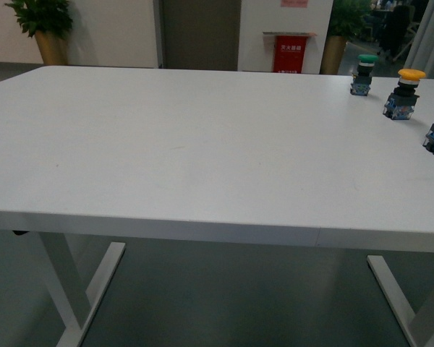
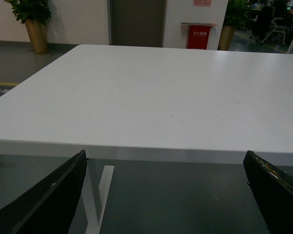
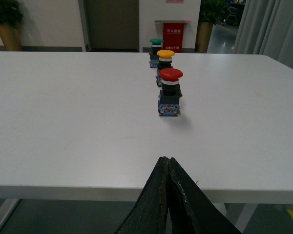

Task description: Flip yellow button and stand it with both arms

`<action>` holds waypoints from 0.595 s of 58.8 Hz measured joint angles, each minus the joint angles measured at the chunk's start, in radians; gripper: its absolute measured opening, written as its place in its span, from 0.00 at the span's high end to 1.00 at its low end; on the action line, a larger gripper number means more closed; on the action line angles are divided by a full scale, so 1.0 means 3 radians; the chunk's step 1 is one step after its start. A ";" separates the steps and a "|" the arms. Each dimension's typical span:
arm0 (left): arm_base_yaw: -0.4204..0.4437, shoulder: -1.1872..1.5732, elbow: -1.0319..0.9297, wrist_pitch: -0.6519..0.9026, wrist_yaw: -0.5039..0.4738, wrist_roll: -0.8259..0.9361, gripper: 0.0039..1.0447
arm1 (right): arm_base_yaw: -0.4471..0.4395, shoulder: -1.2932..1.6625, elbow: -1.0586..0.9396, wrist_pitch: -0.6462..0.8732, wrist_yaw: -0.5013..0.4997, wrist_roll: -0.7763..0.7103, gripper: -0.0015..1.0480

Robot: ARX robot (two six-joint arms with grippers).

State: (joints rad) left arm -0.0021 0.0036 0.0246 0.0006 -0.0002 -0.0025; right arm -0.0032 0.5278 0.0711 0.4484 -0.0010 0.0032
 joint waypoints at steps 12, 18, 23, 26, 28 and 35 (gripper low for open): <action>0.0000 0.0000 0.0000 0.0000 0.0000 0.0000 0.06 | 0.0001 -0.0309 -0.0094 -0.0210 0.0000 0.0000 0.97; 0.0000 0.0000 0.0000 0.0000 0.0000 0.0000 0.06 | 0.0001 -0.0431 -0.0163 -0.0244 0.0001 0.0000 0.97; 0.0000 0.0000 0.0000 0.0000 0.0000 0.0000 0.06 | 0.0001 -0.0505 -0.0221 -0.0249 0.0000 -0.0001 0.97; 0.0000 0.0000 0.0000 0.0000 0.0000 0.0000 0.06 | 0.0001 -0.0561 -0.0223 -0.0298 0.0000 -0.0001 0.97; 0.0000 0.0001 0.0000 0.0000 0.0000 0.0000 0.06 | 0.0001 -0.0612 -0.0223 -0.0352 0.0000 0.0000 0.97; 0.0000 0.0001 0.0000 0.0000 0.0000 0.0001 0.06 | 0.0001 -0.0813 -0.0223 -0.0534 0.0000 0.0000 0.97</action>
State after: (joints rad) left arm -0.0021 0.0040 0.0246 0.0006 -0.0002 -0.0021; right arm -0.0029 0.2840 0.0044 0.2882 -0.0010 0.0032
